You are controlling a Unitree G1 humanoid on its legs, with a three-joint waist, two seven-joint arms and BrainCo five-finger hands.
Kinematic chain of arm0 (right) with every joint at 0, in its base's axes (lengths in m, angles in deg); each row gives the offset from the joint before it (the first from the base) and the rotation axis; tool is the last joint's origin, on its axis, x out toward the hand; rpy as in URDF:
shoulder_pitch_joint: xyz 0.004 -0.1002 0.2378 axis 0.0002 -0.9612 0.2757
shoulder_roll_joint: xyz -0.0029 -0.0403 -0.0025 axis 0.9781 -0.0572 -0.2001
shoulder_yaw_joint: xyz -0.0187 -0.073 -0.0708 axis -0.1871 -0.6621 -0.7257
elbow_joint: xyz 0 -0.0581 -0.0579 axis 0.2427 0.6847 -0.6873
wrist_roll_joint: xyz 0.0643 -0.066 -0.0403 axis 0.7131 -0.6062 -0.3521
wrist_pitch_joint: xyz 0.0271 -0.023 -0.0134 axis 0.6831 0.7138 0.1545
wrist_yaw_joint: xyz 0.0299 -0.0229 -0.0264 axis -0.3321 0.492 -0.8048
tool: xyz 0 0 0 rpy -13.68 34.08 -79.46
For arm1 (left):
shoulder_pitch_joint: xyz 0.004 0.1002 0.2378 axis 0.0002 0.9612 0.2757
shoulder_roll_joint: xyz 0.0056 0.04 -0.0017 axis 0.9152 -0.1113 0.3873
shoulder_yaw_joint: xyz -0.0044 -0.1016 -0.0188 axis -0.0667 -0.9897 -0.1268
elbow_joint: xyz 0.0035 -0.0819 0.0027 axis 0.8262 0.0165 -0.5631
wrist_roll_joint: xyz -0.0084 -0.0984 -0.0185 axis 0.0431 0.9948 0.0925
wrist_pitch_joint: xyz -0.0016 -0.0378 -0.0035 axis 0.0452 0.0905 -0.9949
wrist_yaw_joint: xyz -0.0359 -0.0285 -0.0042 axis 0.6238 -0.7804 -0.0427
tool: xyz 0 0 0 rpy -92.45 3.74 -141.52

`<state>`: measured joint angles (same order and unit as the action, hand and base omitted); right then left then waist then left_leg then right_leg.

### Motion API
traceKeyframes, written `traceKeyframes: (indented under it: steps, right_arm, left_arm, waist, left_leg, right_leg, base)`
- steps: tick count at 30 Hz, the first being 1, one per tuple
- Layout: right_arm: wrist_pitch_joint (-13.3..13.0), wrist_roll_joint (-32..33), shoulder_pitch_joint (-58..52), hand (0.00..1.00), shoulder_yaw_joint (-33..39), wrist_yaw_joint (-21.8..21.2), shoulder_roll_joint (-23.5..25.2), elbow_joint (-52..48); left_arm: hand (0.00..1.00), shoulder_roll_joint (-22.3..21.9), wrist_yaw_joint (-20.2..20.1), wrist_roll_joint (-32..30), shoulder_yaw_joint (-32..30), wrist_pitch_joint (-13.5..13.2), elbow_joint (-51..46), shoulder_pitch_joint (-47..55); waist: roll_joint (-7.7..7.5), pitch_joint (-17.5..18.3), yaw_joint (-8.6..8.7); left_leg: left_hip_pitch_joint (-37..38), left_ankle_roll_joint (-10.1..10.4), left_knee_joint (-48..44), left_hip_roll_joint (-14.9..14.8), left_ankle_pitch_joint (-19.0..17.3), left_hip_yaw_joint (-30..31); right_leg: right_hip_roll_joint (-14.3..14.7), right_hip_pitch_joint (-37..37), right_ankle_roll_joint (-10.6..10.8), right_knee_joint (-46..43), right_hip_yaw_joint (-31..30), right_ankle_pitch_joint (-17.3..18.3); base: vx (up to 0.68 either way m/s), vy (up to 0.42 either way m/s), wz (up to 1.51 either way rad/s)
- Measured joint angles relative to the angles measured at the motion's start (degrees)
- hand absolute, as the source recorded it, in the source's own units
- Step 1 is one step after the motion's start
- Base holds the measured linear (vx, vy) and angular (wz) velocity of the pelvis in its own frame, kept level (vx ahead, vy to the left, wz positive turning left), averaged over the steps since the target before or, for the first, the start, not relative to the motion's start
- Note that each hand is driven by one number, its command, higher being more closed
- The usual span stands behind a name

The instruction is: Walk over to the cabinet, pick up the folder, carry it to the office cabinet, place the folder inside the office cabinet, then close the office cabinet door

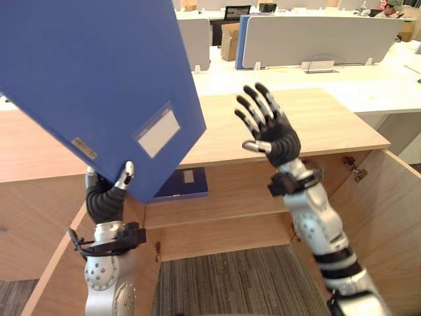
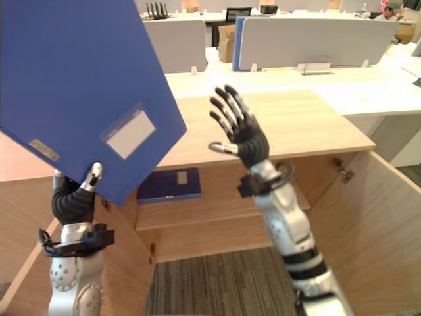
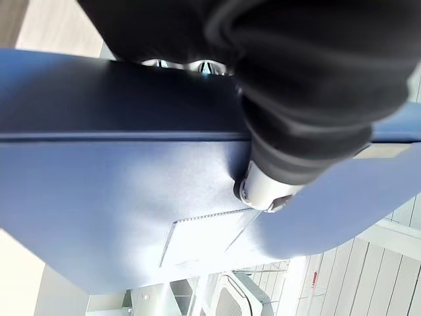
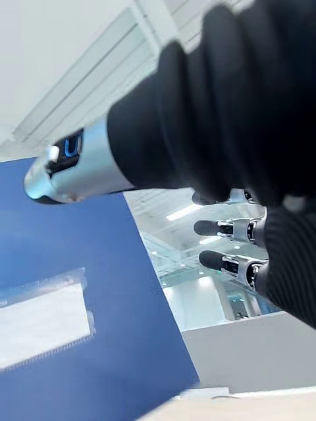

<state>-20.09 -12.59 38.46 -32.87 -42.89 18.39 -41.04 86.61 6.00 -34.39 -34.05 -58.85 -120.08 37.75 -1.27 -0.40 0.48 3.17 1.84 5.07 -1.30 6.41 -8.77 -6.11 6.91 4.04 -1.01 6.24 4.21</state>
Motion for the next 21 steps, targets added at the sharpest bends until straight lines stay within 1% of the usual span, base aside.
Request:
traceKeyframes:
  steps: [3,6,8,9,12,14,17,21]
  right_arm:
    - [-0.26,2.09,4.18,0.0,-0.31,-0.01,-1.28,1.51]
    - [-0.82,4.18,6.71,0.0,-2.23,0.11,-3.03,4.46]
    - [-0.92,3.58,7.27,0.0,-2.3,1.76,-3.39,6.24]
    - [-0.98,2.83,7.67,0.0,-2.3,2.3,-3.39,6.86]
    - [-1.18,-1.99,10.79,0.0,-1.93,5.47,-3.43,9.85]
    - [-1.49,-6.24,13.5,0.0,-1.88,7.67,-3.4,11.4]
    - [-1.62,-9.65,15.99,0.0,-1.83,8.87,-3.38,13.16]
    - [-1.79,-11.85,17.23,0.0,-1.8,10.58,-3.06,16.42]
  left_arm:
    - [1.0,0.74,-0.37,0.87,1.52,-0.14,0.0,0.0]
    - [1.0,1.55,-0.63,2.47,3.57,-0.31,0.03,-0.27]
    - [1.0,2.06,-0.92,2.61,4.85,-0.52,0.07,-0.53]
    - [1.0,2.1,-1.03,2.61,5.13,-0.55,0.07,-0.57]
    - [1.0,2.12,-1.12,2.64,6.74,-0.61,0.56,-1.2]
    - [1.0,2.16,-1.12,3.18,7.84,-0.64,0.62,-1.84]
    - [1.0,2.2,-1.1,3.55,8.68,-0.86,0.63,-2.42]
    - [1.0,2.75,-0.94,3.65,9.64,-1.16,0.94,-2.55]
  waist:
    - [0.03,0.05,-0.3]
    - [0.04,0.08,-0.49]
    - [0.08,0.12,-0.63]
    - [0.1,0.13,-0.62]
    - [0.17,0.19,-0.63]
    - [0.25,0.28,-0.72]
    - [0.36,0.51,-0.84]
    - [0.43,0.61,-1.38]
  left_leg:
    - [0.0,-0.01,0.02,-0.04,0.19,0.2]
    - [-0.01,-0.14,0.24,0.04,0.43,0.5]
    - [-0.11,-0.2,0.25,0.09,0.71,0.84]
    - [-0.13,-0.21,0.26,0.09,0.79,0.95]
    - [-0.3,-0.14,0.26,0.03,1.23,1.57]
    - [-0.51,-0.12,0.26,-0.04,1.54,1.92]
    - [-1.14,-0.21,0.26,-0.09,1.98,2.3]
    - [-1.18,-0.31,0.26,-0.09,2.2,2.33]
  right_leg:
    - [0.04,0.0,0.0,-0.18,0.16,0.0]
    - [-0.03,0.02,0.0,-0.42,0.41,0.01]
    - [-0.06,0.04,0.0,-0.54,0.79,0.01]
    - [-0.05,0.05,0.0,-0.58,0.88,0.01]
    - [0.04,0.08,-0.01,-0.77,1.44,0.01]
    - [0.12,0.03,-0.05,-0.81,1.78,-0.02]
    - [0.21,-0.39,-0.14,-0.57,2.18,-0.32]
    - [0.22,-0.29,-0.16,-0.31,2.21,-0.66]
  base:
    - [-0.04,-0.003,0.04]
    - [-0.05,0.004,0.06]
    - [-0.04,0.006,0.08]
    - [-0.04,0.002,0.06]
    - [-0.05,-0.005,0.11]
    - [-0.04,-0.004,0.08]
    - [-0.05,0.002,0.07]
    - [-0.04,0.006,0.02]
